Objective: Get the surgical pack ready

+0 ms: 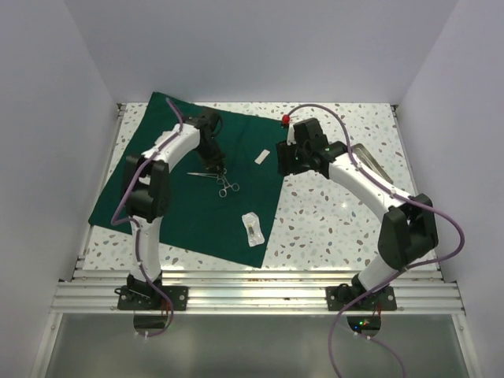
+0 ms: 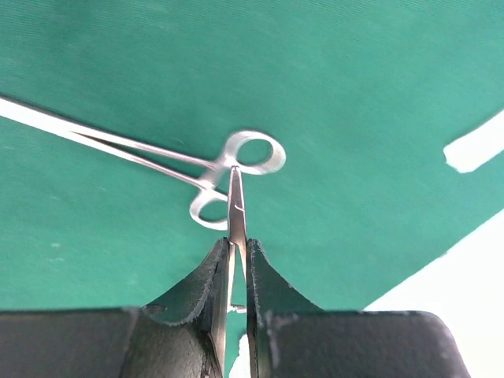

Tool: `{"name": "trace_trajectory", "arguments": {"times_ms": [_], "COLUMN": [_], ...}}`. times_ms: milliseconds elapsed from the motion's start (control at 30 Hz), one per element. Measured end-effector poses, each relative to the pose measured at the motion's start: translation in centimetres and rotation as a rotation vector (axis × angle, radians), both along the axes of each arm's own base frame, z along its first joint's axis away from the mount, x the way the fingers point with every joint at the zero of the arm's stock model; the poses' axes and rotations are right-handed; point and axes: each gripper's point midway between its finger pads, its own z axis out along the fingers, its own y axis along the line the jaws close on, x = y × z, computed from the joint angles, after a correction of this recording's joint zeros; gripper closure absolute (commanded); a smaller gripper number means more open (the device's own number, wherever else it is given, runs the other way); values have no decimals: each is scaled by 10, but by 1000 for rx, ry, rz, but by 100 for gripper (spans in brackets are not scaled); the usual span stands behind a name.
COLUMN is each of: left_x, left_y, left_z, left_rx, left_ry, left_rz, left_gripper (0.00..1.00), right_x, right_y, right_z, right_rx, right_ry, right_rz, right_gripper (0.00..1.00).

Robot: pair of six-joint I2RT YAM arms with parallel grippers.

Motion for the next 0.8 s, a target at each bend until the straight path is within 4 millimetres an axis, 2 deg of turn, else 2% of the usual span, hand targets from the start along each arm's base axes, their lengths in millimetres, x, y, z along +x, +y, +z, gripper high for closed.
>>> {"name": "trace_trajectory", "arguments": {"times_ms": [167, 367, 567, 800], "left_x": [-7, -18, -23, -23], "left_y": [-17, -38, -49, -54], "left_z": [27, 44, 51, 66], "left_rx": [-129, -279, -350, -388], "left_ry": [-84, -128, -149, -188], "left_rz": [-69, -149, -184, -205], "left_gripper": [100, 100, 100, 100], "right_x": [-1, -4, -17, -29], "right_y": [49, 101, 130, 150], "right_z": [2, 0, -20, -46], "right_rx": [201, 389, 425, 423], "right_ry": [36, 86, 159, 240], "right_rz": [76, 141, 178, 194], "right_gripper": [45, 41, 39, 45]}}
